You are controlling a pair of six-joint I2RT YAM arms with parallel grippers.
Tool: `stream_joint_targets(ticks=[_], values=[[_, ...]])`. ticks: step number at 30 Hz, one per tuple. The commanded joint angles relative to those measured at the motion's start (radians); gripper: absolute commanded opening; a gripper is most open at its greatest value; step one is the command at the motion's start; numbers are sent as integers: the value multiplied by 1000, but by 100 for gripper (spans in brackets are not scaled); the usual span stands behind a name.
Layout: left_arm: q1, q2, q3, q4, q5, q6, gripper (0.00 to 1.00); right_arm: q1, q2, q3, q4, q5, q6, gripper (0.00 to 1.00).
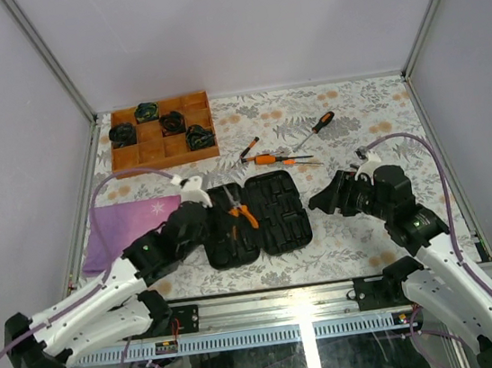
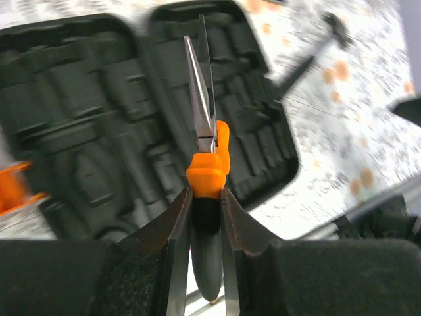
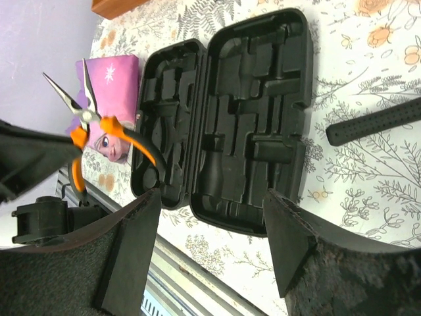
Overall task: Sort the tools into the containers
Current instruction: Place the pliers in the storage box.
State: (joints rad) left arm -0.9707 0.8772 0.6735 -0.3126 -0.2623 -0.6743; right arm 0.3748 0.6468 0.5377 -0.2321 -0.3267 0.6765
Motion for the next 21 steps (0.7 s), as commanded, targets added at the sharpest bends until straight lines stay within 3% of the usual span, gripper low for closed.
stream_joint_targets(ticks=[1,8,21], values=[[174,-47,29,-240,64,-77,0,-1,1,-15,37,-4,16,70],[296,55,98,-386,106,-26,0,-2,10,-45,40,-12,20,70],[347,217,159,-344,106,33,0,-2,8,-73,35,-12,16,71]])
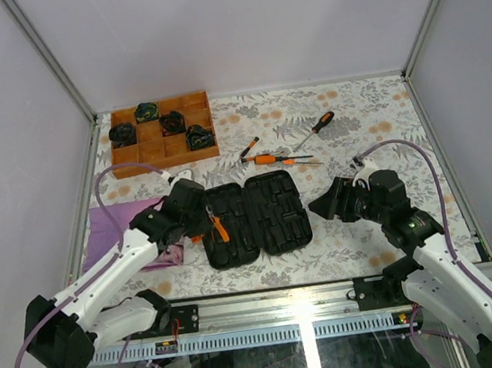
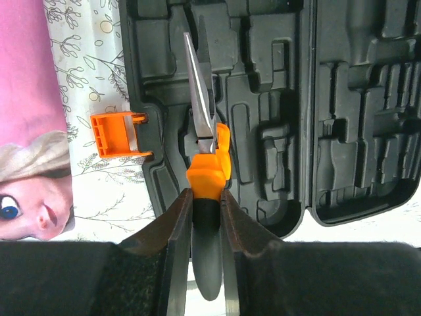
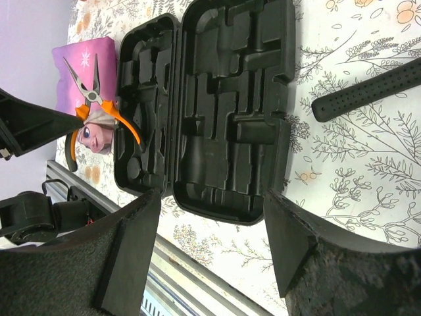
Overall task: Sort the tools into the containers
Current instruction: Place the pliers in the storage box.
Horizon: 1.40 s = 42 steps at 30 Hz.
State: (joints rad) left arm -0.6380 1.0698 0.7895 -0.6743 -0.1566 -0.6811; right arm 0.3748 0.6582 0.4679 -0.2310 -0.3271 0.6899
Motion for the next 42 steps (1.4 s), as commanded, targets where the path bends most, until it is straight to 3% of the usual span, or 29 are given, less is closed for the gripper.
stream_joint_targets(ticks=[1,13,24,26,34,42], values=[[17,39,44,26,8,45,0,-1,-2,-5,33,-13,2,71],[32,134,-2,84,-29,23,0,-1,6,-15,37,-15,-3,71],[42,243,-24,149,-98,16,9,-2,13,-18,43,-19,-2,71],[41,252,-24,146,-110,10,12,-1,10,-18,39,-18,-9,71],[43,234,-19,119,-158,-1,41,-2,18,1,12,-3,-40,71],[45,150,-24,94,-172,-20,47,-1,36,22,-11,18,-74,72]])
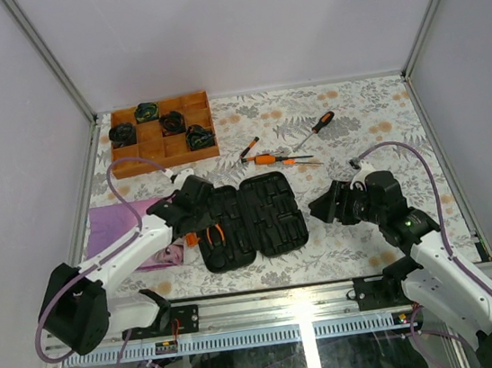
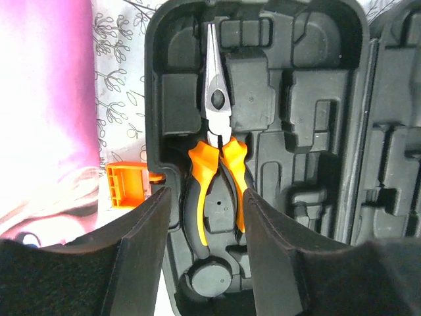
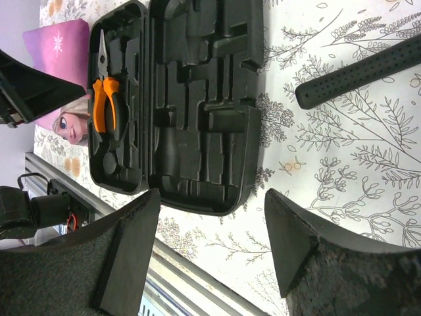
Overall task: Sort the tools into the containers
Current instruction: Place the pliers in the storage box, then move the storage box to the center of the board.
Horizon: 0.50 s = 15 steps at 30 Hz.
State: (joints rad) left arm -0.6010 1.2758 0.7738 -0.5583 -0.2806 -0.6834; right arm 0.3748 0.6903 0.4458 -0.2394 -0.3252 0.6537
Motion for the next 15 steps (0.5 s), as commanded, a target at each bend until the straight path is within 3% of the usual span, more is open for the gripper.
stream_joint_targets(ticks=[1,8,15], values=[[8,-67,-15,-23,-50,-22,47,-1,4,47,-6,19,-43,71],[29,-147,-95,-1,-109,-105,41,-1,16,70,-47,31,-87,66],[71,-113,-161,104,-12,-90,40,-1,14,88,-75,38,-111,64]])
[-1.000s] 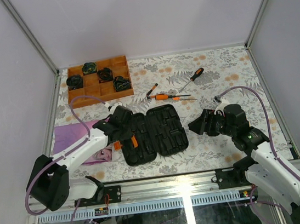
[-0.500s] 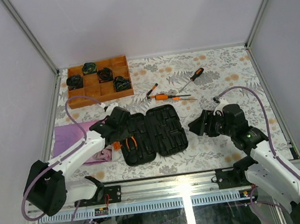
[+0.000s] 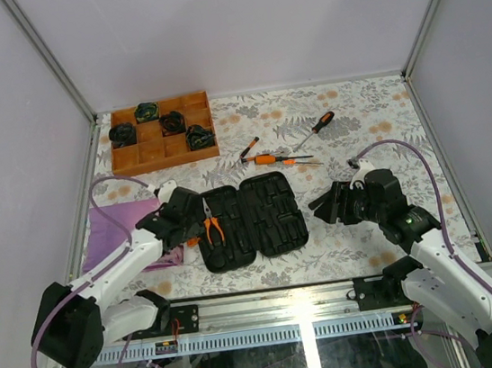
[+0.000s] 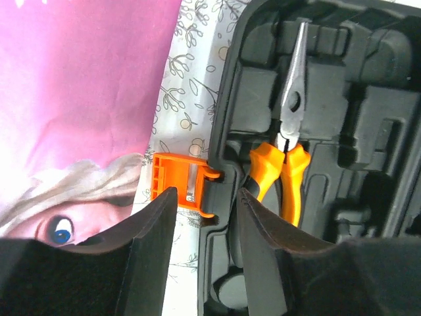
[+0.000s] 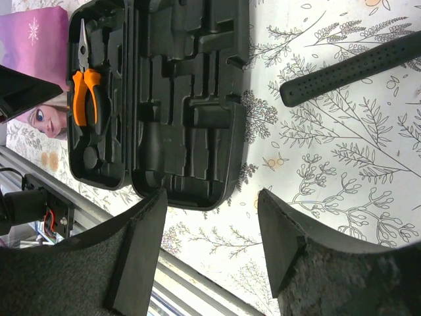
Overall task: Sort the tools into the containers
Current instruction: Move the storage box to the center of the board.
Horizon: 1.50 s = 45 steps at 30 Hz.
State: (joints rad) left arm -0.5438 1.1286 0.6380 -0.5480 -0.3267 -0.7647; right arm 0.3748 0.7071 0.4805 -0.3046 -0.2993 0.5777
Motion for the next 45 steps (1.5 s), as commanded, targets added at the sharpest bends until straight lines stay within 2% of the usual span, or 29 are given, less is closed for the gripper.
stream_joint_targets(ticks=[1,8,13,19,23,27,30,34,37,40,45], values=[[15,48,-39,114,54,-5,39,-2,-3,52,-10,11,-36,63],[15,65,-105,251,222,9,32,-2,-12,40,-9,10,-32,53],[12,65,-144,341,311,-7,24,-1,-10,38,-2,5,-29,51],[-24,23,-165,369,345,-38,21,-2,16,79,-44,52,-94,52],[-32,-38,-176,326,330,-52,22,-1,42,148,-111,126,-171,55],[-30,-125,-162,221,245,-66,27,-1,68,184,-99,114,-168,59],[-23,-194,-128,140,180,-60,31,-2,75,183,-48,116,-127,59],[21,-225,-53,83,195,11,36,1,119,181,42,65,-61,59],[83,-203,43,44,221,96,36,53,204,227,50,76,-39,59],[169,-195,110,38,301,155,36,169,284,285,63,169,-26,60],[226,-133,218,-2,340,256,36,329,483,411,91,240,-6,60]])
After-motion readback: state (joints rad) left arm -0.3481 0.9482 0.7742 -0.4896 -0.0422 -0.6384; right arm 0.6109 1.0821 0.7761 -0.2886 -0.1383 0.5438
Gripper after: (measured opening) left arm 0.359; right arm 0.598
